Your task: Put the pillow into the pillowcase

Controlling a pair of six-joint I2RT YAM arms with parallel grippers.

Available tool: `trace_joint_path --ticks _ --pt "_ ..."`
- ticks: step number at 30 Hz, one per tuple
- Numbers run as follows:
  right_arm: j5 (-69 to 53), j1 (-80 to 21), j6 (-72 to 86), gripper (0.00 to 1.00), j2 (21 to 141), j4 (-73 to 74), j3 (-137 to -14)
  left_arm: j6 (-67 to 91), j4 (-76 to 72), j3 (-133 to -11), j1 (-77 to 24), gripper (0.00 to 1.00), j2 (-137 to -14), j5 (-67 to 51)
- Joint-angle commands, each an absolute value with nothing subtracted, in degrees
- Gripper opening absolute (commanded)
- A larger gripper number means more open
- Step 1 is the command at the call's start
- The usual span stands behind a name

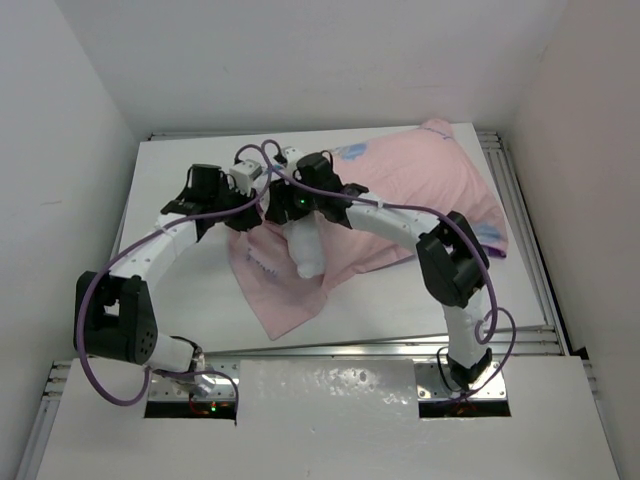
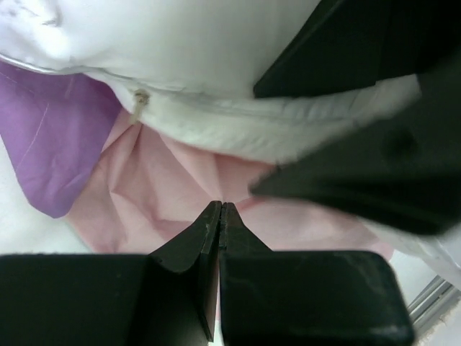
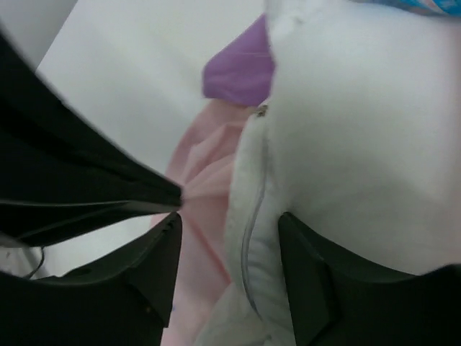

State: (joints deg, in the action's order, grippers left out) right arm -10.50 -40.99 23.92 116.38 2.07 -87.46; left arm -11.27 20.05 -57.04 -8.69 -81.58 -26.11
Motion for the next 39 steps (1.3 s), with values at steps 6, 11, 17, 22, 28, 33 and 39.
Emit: trace_joint_path --ticks 6,11,17,22,28,33,39 --pt "-19.5 -40.4 19.4 0.43 109.8 12.9 -99.6 -11.8 17.9 -56.9 -7.5 0.0 -79.3 -28.4" --pt "-23.6 -41.4 20.6 0.4 106.5 15.6 -96.2 -11.6 16.9 -54.7 -7.5 0.0 -79.1 -27.1" --pt "-26.5 -48.2 22.2 0.35 105.3 10.1 -85.0 -12.8 16.4 -53.6 -7.5 0.0 -78.8 -24.8" --pt "-23.8 -48.3 30.5 0.33 108.1 0.3 -78.1 -13.3 15.8 -53.9 -7.5 0.0 -78.7 -23.0" --pt "-15.2 -48.3 30.3 0.48 112.9 -1.1 -80.4 -14.5 15.8 -51.9 -7.5 0.0 -78.7 -21.4" --pt "-0.5 -48.3 28.6 0.52 115.9 3.8 -83.1 -14.8 13.6 -48.3 -7.5 0.0 -79.4 -18.5" --pt "-5.7 -48.3 27.3 0.51 114.3 0.2 -78.2 -14.2 10.9 -47.5 -7.5 0.0 -81.5 -21.7"
